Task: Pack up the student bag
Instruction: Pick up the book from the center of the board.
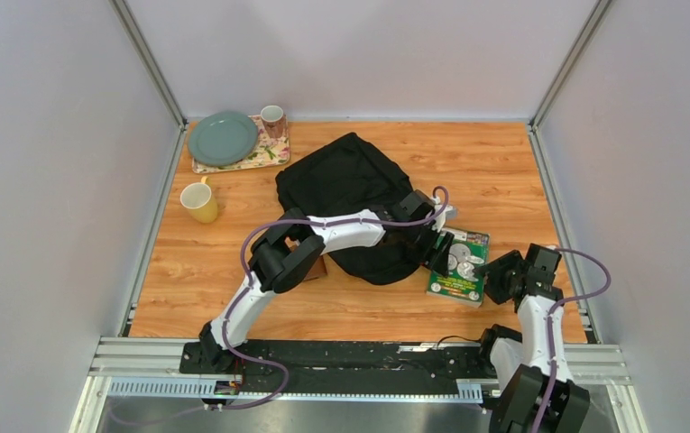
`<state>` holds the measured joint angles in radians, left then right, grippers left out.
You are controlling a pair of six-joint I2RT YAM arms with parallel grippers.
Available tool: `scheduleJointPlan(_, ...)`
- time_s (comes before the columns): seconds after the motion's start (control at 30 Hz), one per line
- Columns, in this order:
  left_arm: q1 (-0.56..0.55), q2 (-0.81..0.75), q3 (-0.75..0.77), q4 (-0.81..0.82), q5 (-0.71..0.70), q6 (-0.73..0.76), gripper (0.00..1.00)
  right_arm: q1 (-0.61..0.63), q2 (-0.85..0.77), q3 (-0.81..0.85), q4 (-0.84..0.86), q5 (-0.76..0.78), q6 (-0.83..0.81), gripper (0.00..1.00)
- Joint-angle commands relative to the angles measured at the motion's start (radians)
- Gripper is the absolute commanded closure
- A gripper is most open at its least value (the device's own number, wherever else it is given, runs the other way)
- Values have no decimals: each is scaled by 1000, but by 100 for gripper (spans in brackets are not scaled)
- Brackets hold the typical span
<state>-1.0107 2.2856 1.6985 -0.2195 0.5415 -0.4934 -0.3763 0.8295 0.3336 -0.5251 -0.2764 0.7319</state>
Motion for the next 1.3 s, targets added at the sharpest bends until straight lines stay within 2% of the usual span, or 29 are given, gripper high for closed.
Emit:
scheduleJointPlan(0.0,-35,35,72,31,69,7,27,17,-88,15,11,-244,41,52)
scheduleJointPlan(0.13,-34,41,85,34,75,10,30,17,-135,-11,37,-276,55,59)
scheduleJointPlan(0.2,-35,48,92,34,87,10,32,17,-138,-41,74,-314,67,65)
scheduleJointPlan(0.43,-34,41,89,34,100,13,37,17,-50,-24,70,-342,9,61)
scheduleJointPlan(0.57,-34,32,87,31,94,21,40,17,-40,-11,60,-319,4,67)
scheduleJointPlan(0.63,-34,25,87,23,86,27,40,17,-47,8,28,-296,-5,82)
scheduleJointPlan(0.7,-32,11,84,22,81,33,40,17,-66,28,5,-261,-9,92)
scheduleJointPlan(0.77,-32,-8,79,20,75,39,37,17,-91,63,-32,-222,-12,96)
scheduleJointPlan(0.87,-26,-61,73,8,57,55,31,17,-128,129,-85,-164,-25,100)
scheduleJointPlan(1.0,-2,-213,9,29,3,75,22,16,-162,212,-124,-148,-25,100)
scheduleJointPlan(1.13,49,-380,-123,116,-44,64,21,16,-174,277,-113,-216,-12,100)
scheduleJointPlan(1.27,135,-540,-346,264,-12,-10,20,16,-191,288,-8,-383,32,100)
